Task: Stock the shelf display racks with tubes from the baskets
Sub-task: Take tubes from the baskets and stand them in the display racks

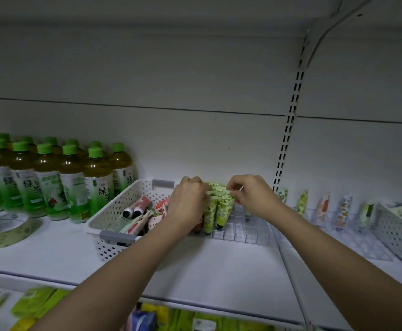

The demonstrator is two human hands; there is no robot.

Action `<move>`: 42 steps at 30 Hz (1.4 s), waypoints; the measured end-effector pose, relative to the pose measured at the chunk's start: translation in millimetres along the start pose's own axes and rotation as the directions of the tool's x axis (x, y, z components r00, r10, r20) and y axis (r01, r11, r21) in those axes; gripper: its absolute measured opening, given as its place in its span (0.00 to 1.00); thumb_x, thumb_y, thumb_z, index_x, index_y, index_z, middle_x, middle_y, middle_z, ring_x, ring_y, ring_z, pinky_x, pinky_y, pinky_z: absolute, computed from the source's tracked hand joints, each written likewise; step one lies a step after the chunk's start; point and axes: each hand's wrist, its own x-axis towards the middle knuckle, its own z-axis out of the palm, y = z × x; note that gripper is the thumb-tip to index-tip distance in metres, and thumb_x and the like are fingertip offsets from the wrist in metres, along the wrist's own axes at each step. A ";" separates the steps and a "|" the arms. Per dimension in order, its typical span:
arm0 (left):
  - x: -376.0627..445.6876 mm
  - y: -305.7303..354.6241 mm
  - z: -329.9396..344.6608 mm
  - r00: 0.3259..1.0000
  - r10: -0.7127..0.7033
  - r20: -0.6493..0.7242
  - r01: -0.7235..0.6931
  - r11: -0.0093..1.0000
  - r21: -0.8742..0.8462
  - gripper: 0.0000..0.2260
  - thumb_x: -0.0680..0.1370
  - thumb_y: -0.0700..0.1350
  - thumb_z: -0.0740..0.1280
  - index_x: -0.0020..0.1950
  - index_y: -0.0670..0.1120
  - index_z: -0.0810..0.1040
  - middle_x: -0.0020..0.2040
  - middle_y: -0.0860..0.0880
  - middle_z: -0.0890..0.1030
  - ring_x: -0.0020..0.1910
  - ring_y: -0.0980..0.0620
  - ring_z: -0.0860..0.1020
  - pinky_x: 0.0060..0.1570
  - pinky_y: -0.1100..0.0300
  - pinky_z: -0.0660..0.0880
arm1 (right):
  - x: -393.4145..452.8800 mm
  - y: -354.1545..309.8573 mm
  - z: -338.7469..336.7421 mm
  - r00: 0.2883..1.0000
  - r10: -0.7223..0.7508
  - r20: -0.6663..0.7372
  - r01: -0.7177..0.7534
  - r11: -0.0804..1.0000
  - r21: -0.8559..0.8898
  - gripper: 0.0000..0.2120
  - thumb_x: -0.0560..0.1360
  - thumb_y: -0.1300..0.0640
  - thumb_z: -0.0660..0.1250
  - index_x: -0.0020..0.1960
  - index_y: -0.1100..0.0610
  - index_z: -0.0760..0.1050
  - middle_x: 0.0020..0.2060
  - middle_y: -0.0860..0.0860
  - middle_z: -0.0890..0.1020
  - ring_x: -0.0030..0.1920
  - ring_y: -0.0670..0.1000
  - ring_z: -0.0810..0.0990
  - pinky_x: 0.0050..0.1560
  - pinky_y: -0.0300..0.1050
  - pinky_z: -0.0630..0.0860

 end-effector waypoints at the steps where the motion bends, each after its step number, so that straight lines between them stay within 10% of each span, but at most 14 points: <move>1: -1.3 -1.1 -4.7 1.000 -0.006 -0.009 0.006 1.000 0.005 0.13 0.78 0.43 0.66 0.62 0.51 0.80 0.55 0.49 0.80 0.54 0.47 0.74 0.50 0.54 0.74 | 0.8 -0.6 0.9 1.000 -0.005 0.007 0.005 1.000 -0.007 0.06 0.78 0.63 0.67 0.49 0.54 0.81 0.45 0.52 0.83 0.42 0.49 0.81 0.48 0.45 0.78; 12: -56.1 -34.4 -36.0 0.950 -0.197 0.244 0.188 0.980 0.059 0.16 0.79 0.57 0.59 0.64 0.54 0.75 0.59 0.48 0.77 0.59 0.44 0.74 0.59 0.48 0.70 | 6.4 -6.2 16.8 0.996 -0.034 0.080 0.039 0.997 -0.064 0.06 0.76 0.64 0.69 0.49 0.56 0.83 0.46 0.50 0.84 0.47 0.49 0.81 0.54 0.43 0.76; 22: -61.9 -34.6 -24.7 0.963 -0.221 0.155 0.215 0.975 0.056 0.13 0.78 0.55 0.60 0.61 0.54 0.76 0.51 0.50 0.80 0.44 0.50 0.74 0.39 0.58 0.69 | 7.4 -6.5 25.6 0.996 -0.036 0.082 0.044 0.994 -0.097 0.07 0.77 0.61 0.69 0.53 0.57 0.84 0.50 0.52 0.85 0.51 0.51 0.81 0.57 0.45 0.77; 31: -43.0 -71.2 -73.6 0.915 -0.392 0.093 0.400 0.855 -0.330 0.14 0.80 0.46 0.63 0.65 0.53 0.74 0.57 0.52 0.79 0.43 0.56 0.81 0.37 0.62 0.80 | 9.8 -30.8 -14.2 0.995 -0.083 -0.057 0.078 0.994 -0.074 0.08 0.78 0.55 0.67 0.56 0.52 0.80 0.49 0.47 0.82 0.45 0.47 0.79 0.50 0.45 0.75; 36: -37.9 -106.4 -100.9 0.892 -0.446 0.072 0.450 0.863 -0.230 0.16 0.78 0.38 0.64 0.65 0.47 0.75 0.60 0.47 0.79 0.51 0.54 0.76 0.48 0.61 0.73 | 16.1 -65.7 -14.3 0.991 -0.125 -0.054 0.127 0.992 0.020 0.07 0.78 0.56 0.67 0.55 0.53 0.81 0.46 0.47 0.82 0.42 0.44 0.78 0.46 0.40 0.71; 42: -44.4 -109.3 -86.7 0.860 -0.433 0.270 0.480 0.866 -0.139 0.07 0.77 0.40 0.68 0.54 0.47 0.80 0.52 0.50 0.81 0.42 0.60 0.76 0.35 0.69 0.71 | 28.5 -104.5 18.5 0.989 -0.129 0.066 0.125 0.990 0.065 0.08 0.78 0.59 0.66 0.55 0.55 0.81 0.47 0.50 0.82 0.42 0.47 0.81 0.38 0.33 0.73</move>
